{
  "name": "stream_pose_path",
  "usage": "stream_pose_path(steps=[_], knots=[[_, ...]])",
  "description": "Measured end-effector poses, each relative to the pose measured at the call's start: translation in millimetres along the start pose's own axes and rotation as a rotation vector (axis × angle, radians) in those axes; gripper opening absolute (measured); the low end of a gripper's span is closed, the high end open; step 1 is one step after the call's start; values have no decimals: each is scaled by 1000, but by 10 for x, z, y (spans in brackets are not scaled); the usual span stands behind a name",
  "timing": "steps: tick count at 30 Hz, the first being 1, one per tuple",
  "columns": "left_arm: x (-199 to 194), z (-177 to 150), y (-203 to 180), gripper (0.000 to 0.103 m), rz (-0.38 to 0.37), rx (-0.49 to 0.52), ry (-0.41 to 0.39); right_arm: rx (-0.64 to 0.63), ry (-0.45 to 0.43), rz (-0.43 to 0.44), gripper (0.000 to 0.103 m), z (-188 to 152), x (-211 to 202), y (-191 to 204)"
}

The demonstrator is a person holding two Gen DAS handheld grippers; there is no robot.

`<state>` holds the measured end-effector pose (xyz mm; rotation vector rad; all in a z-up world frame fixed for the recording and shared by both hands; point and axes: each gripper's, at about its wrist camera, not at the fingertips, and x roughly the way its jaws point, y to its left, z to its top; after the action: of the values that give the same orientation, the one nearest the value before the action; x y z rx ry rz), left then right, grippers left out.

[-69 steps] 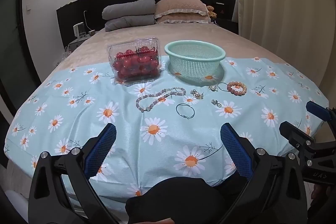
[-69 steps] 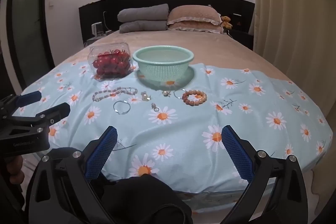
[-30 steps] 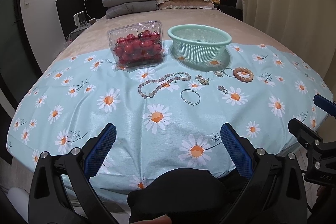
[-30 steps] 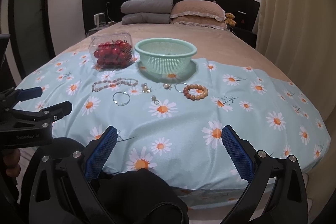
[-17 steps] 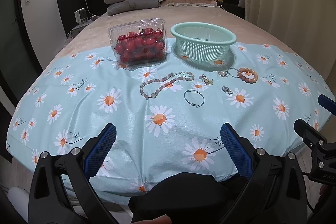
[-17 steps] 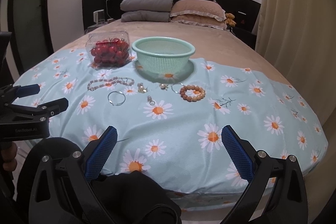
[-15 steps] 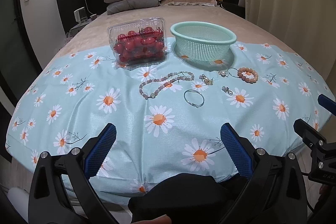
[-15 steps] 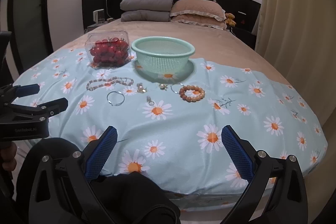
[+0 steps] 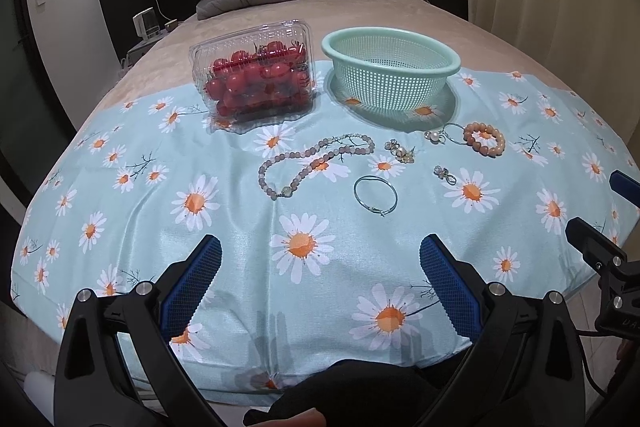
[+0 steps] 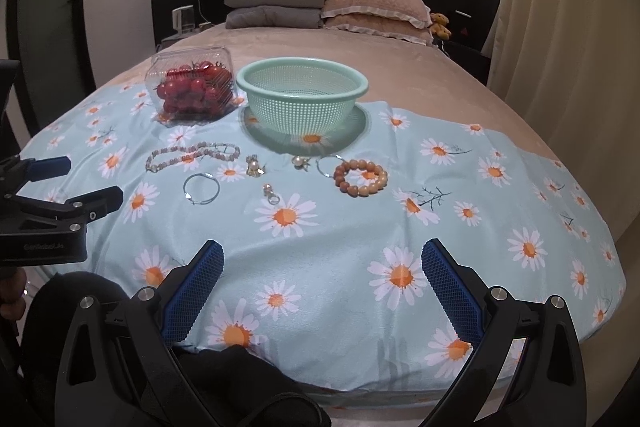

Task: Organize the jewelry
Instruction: 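Move both tools toward the jewelry laid out on the sheet, then grasp the pink bead necklace with the left tool while the right tool grasps the orange bead bracelet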

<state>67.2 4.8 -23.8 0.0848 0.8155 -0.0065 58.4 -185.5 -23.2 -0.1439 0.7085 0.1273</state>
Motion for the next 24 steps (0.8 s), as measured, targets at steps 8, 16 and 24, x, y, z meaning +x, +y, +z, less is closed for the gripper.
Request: stream_pose_path(steps=[8,16,24], knots=[[329,246,17,97,-30,18,57,5,36,-20,95,157,306,-143],[680,457,120,97,-9,47,68,29,78,-30,95,273,697,-310],[1110,593,180,97,-20,79,121,7,105,-59,95,452,1116,-413]])
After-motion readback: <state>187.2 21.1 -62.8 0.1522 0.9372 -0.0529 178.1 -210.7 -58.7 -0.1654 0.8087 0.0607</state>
